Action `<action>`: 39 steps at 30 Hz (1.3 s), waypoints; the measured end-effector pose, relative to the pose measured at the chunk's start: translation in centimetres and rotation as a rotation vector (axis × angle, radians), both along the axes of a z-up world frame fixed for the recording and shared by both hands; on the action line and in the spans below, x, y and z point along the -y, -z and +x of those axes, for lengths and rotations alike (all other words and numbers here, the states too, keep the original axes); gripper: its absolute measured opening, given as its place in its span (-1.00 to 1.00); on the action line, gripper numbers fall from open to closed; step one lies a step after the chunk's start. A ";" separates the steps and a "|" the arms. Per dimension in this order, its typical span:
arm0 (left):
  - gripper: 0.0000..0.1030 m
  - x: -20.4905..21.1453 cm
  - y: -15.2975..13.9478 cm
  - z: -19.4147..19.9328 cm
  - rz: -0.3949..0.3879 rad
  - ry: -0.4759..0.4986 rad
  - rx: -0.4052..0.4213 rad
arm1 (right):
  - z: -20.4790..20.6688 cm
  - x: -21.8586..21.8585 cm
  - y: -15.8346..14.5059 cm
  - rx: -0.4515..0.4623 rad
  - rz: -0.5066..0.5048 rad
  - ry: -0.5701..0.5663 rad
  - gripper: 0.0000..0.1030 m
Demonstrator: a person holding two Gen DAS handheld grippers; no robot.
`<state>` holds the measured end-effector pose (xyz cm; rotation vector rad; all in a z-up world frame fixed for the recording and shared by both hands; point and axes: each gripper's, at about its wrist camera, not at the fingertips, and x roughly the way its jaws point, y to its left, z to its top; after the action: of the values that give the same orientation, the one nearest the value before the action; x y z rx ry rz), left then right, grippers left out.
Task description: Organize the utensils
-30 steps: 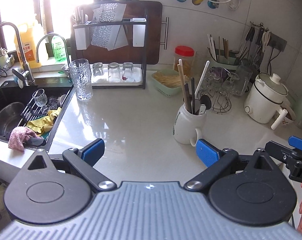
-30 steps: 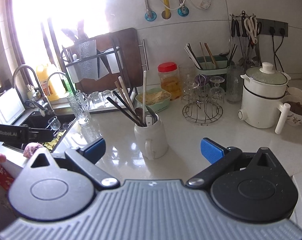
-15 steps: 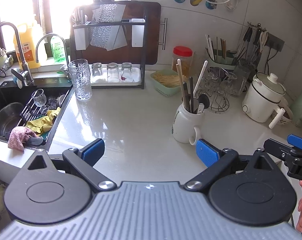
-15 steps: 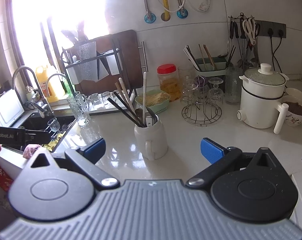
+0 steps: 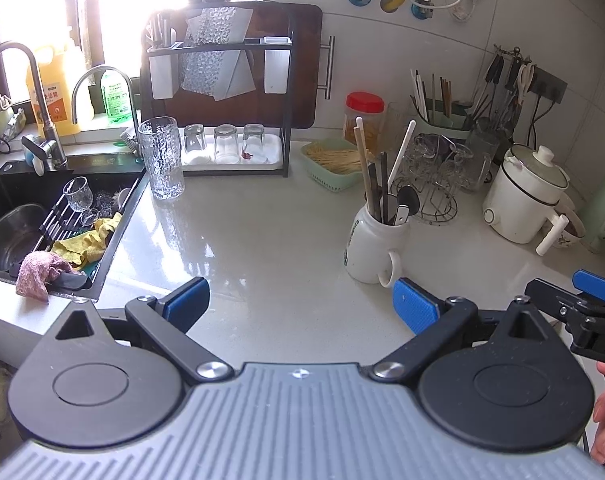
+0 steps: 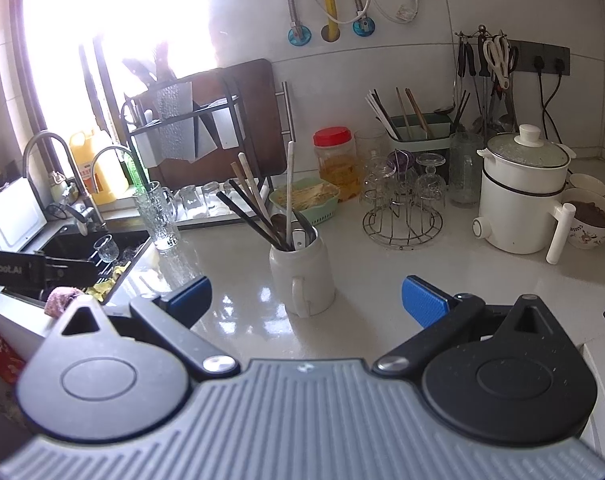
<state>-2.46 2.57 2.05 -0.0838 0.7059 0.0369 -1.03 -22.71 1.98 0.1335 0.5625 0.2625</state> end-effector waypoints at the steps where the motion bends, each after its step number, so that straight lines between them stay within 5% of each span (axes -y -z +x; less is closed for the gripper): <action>1: 0.94 0.0 0.0 0.0 0.002 -0.001 0.001 | 0.0 0.0 0.0 0.001 0.000 0.000 1.00; 39: 0.95 -0.2 0.0 0.3 0.002 0.028 -0.007 | 0.0 0.1 -0.2 -0.002 -0.010 0.008 1.00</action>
<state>-2.14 2.72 2.07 -0.0721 0.7140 0.0107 -1.06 -22.78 2.22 0.1264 0.5653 0.2515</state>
